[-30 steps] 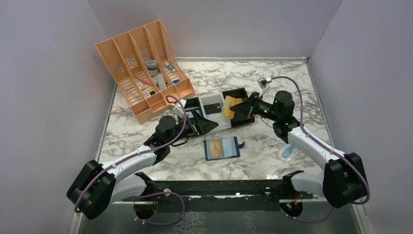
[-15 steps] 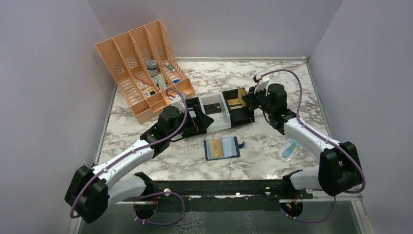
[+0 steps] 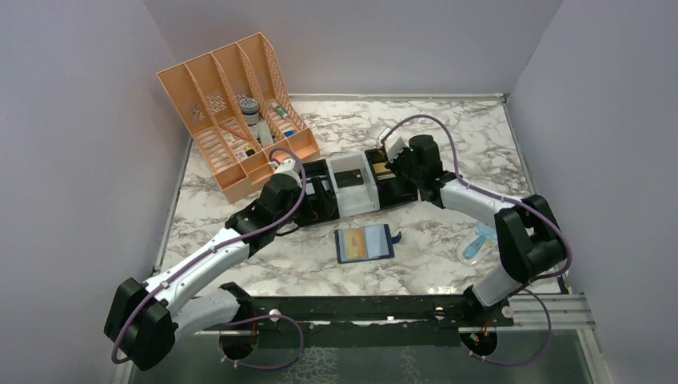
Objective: Take the credit cards out of the card holder
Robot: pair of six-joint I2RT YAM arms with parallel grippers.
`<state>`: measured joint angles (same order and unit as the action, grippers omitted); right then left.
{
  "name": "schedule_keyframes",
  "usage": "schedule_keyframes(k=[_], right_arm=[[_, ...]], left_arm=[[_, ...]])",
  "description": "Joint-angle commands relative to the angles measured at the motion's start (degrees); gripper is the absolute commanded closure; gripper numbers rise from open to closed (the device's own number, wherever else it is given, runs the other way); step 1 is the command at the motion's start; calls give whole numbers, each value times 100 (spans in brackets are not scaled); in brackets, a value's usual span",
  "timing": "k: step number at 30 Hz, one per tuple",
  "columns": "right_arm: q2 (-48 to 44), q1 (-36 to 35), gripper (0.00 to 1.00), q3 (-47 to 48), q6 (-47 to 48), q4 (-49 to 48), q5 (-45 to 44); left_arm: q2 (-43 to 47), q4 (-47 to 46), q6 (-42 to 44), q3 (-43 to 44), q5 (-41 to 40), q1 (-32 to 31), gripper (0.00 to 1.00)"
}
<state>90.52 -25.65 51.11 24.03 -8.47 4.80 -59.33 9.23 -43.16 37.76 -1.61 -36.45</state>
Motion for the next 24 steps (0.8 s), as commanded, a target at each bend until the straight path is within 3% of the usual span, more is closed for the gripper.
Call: schedule_keyframes(k=[1, 10, 14, 24], right_arm=[[365, 3, 99, 260, 1137, -68, -442], [867, 1, 99, 225, 1775, -1007, -390], [1025, 3, 99, 353, 1932, -994, 24], [1461, -1, 97, 394, 2207, -1191, -300]], left_arm=[[213, 267, -39, -59, -250, 32, 1], [316, 405, 0, -22, -458, 45, 1], [321, 404, -38, -14, -447, 42, 1], [536, 459, -68, -125, -532, 51, 1]])
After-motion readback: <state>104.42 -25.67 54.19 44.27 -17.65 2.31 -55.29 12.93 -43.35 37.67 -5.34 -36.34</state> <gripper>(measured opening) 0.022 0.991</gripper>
